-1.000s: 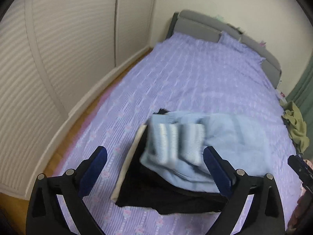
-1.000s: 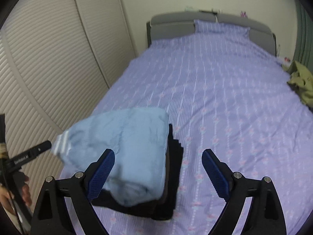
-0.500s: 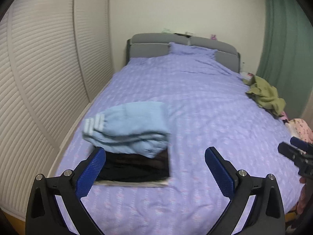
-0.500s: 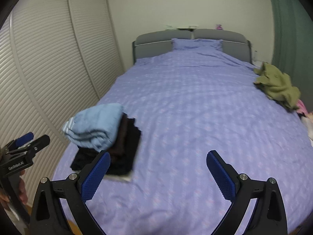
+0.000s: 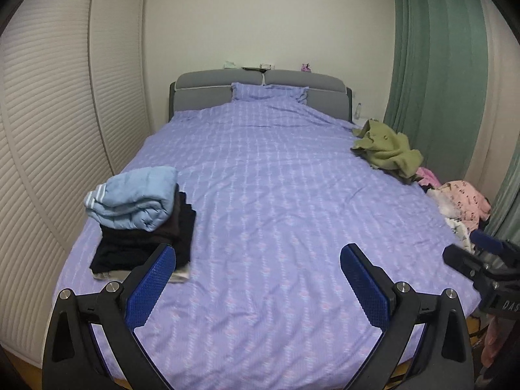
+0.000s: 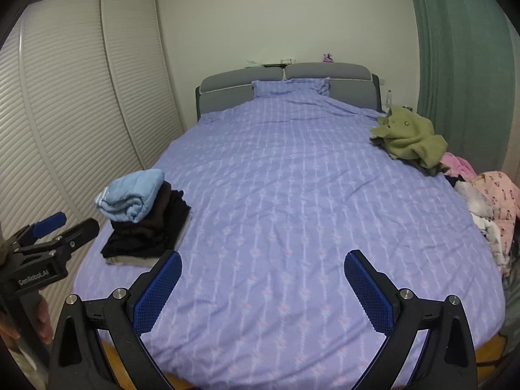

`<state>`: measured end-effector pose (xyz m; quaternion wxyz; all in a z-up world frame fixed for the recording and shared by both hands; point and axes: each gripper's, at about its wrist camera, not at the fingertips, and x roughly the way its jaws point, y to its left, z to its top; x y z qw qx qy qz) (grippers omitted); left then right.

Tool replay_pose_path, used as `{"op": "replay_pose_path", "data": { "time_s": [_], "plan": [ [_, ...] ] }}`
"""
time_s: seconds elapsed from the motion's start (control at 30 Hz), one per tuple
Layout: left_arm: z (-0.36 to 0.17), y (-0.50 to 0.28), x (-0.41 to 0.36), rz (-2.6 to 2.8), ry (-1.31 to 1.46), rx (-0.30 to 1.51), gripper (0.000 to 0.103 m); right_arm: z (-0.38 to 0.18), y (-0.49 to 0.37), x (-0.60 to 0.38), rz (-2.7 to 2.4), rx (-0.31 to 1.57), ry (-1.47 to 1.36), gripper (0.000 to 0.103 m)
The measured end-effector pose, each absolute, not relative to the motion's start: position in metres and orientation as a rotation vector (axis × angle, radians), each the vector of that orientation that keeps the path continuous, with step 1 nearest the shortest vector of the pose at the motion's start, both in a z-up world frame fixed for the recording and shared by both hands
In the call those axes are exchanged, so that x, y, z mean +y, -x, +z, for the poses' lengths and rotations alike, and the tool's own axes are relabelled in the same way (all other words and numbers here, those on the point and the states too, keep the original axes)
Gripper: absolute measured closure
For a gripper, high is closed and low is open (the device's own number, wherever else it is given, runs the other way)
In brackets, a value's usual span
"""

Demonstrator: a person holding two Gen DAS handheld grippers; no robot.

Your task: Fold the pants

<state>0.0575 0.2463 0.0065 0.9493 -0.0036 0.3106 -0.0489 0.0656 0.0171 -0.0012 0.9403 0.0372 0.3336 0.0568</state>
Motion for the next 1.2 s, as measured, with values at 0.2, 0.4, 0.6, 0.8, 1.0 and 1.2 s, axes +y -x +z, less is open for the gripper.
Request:
{"op": "replay_pose_path", "data": {
  "time_s": [0.2,0.4,0.6,0.8,1.0,1.2],
  "plan": [
    [0.015,-0.014,0.205,-0.104,0.017,0.625,0.0,0.004,-0.028,-0.021,0.12,0.676,-0.07,0.002],
    [0.02,0.014,0.183,-0.116,-0.022,0.608,0.0,0.011,-0.001,-0.043,0.109,0.656,-0.08,0.002],
    [0.025,0.026,0.175,-0.129,-0.039,0.598,0.0,0.014,0.014,-0.051,0.104,0.644,-0.088,0.002],
    [0.028,0.033,0.175,-0.131,-0.037,0.595,0.0,0.015,0.023,-0.053,0.104,0.644,-0.098,0.002],
    [0.03,0.037,0.173,-0.137,-0.038,0.593,0.0,0.017,0.027,-0.057,0.107,0.645,-0.088,0.002],
    [0.034,0.047,0.17,-0.147,-0.036,0.576,0.0,0.019,0.031,-0.06,0.103,0.638,-0.089,0.002]
  ]
}}
